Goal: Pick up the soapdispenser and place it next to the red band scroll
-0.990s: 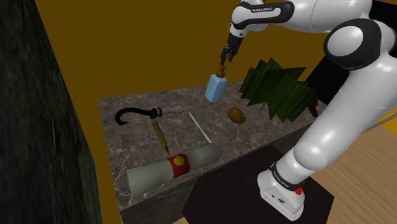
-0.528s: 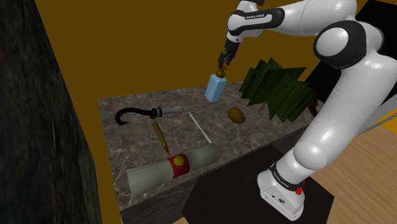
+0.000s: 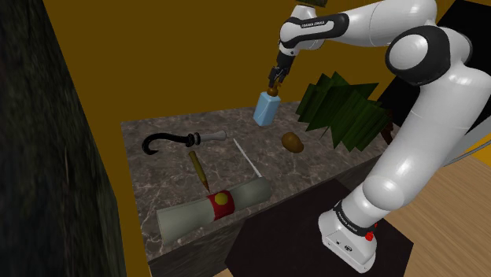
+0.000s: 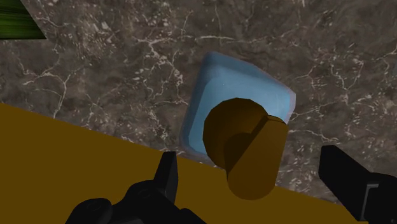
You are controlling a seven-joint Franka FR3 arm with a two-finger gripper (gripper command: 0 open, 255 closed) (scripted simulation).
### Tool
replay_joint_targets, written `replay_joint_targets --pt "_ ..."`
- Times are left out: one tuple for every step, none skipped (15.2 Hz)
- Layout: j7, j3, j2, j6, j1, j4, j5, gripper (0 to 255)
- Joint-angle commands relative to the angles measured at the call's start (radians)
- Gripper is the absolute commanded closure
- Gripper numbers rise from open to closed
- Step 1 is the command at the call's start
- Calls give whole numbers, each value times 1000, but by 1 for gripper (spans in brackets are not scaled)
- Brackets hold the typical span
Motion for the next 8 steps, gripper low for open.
replay_joint_targets --pt "0 0 0 0 0 0 0 0" --pt "0 0 0 0 0 0 0 255" --pt "0 0 0 0 0 0 0 255" --pt "0 0 0 0 0 0 0 255" --pt "0 0 0 0 0 0 0 255" --pt "0 0 0 0 0 0 0 255" --pt "0 0 0 0 0 0 0 255" --pt "0 0 0 0 0 0 0 255"
